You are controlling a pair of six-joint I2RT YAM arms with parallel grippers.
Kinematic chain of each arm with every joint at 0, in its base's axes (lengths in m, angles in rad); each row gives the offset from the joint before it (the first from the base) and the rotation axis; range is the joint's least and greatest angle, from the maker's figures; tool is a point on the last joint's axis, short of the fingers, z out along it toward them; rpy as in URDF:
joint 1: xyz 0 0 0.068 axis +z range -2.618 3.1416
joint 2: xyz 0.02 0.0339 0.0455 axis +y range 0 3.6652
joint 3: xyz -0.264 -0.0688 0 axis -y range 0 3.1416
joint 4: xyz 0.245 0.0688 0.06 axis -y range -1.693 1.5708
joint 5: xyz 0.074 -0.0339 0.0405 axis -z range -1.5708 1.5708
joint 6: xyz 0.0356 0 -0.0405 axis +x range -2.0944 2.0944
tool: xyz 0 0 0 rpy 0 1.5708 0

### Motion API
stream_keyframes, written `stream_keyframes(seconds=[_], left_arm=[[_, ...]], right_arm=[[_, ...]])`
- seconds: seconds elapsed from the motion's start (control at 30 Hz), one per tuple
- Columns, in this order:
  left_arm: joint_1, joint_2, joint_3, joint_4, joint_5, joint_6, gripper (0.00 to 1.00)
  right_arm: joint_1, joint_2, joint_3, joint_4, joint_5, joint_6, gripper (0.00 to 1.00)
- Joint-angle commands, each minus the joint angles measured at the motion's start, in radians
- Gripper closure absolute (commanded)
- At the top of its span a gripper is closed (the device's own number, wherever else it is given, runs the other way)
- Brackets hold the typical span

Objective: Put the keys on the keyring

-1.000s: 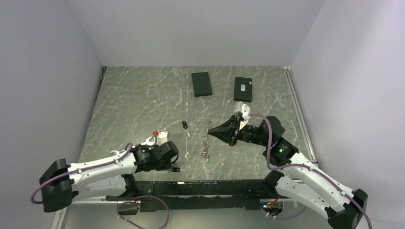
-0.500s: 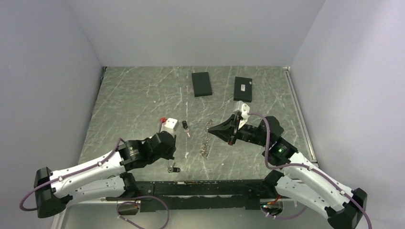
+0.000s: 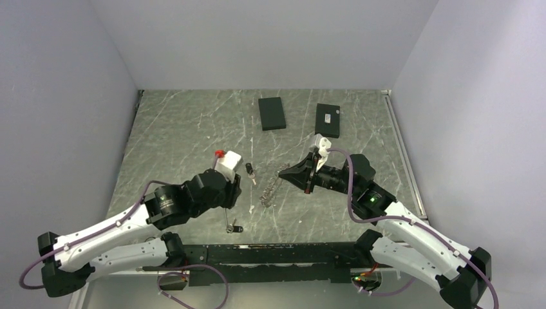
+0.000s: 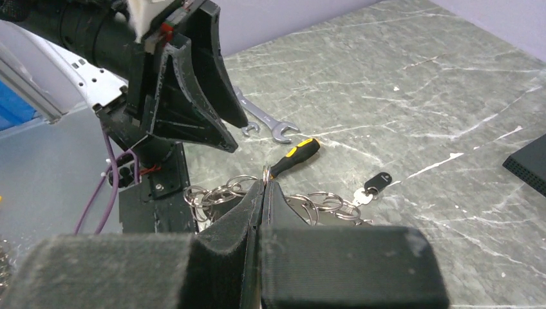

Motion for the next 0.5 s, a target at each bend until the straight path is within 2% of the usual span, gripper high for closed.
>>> stream_keyframes(seconds=[0.0, 0.1, 0.2, 0.37, 0.47], left_arm=[[-0.004, 0.080, 0.065, -0.366, -0.117, -0.337, 0.48], [-0.004, 0.159, 0.050, -0.516, -0.089, -0.615, 0.44], [-0.004, 0.200, -0.008, -0.509, -0.024, -0.849, 0.43], [-0.004, 0.186, -0.147, -0.341, 0.027, -0.988, 0.44], [-0.004, 0.194, -0.198, -0.293, 0.034, -1.029, 0.49]], right_arm=[[-0.001, -0.002, 0.019, 0.049, 0.022, -0.011, 1.00], [-0.001, 0.003, 0.018, 0.051, 0.023, -0.010, 1.00], [-0.001, 0.001, 0.013, 0.063, 0.024, -0.007, 1.00], [-0.001, 0.000, 0.013, 0.061, 0.019, -0.004, 1.00], [-0.001, -0.008, 0.012, 0.057, 0.017, -0.003, 1.00]])
